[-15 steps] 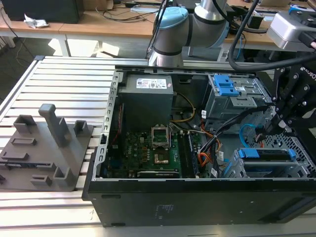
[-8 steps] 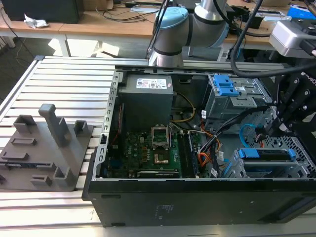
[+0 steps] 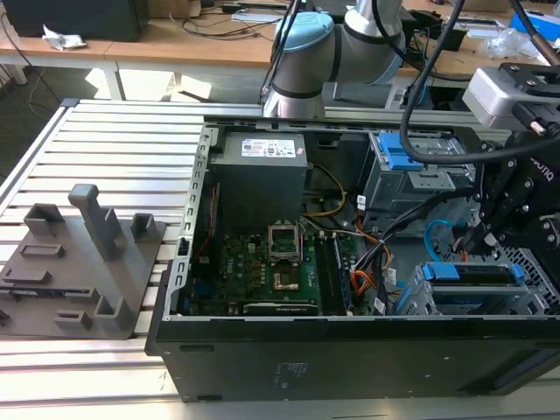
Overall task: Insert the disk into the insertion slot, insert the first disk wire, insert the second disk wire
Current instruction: 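Insert the disk into the insertion slot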
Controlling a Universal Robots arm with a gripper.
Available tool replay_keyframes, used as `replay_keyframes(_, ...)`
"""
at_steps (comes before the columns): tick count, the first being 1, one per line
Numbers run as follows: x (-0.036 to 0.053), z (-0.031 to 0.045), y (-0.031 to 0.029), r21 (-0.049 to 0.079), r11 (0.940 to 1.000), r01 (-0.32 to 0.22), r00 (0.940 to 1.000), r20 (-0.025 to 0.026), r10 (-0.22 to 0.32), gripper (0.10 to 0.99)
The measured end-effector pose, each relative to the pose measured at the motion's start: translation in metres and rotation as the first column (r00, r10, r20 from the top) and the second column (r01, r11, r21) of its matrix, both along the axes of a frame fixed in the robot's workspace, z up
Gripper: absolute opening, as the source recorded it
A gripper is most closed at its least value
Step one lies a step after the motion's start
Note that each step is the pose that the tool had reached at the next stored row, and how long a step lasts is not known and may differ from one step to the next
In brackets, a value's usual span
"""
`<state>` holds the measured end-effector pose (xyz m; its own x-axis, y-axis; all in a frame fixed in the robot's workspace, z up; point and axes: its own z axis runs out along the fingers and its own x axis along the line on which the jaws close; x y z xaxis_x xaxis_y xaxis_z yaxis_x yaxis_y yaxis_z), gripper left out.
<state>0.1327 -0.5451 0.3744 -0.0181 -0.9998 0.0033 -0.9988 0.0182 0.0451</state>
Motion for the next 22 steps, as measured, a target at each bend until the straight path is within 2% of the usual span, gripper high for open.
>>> replay_keyframes(10,0.0000,-0.0205,0.0000,0.000,1.0000,0.000,1.0000,0.0000,0.000,0.106)
replay_keyframes(22,0.0000,-0.0216,-0.0001,0.000,1.0000,0.000,1.0000,0.0000,0.000,0.106)
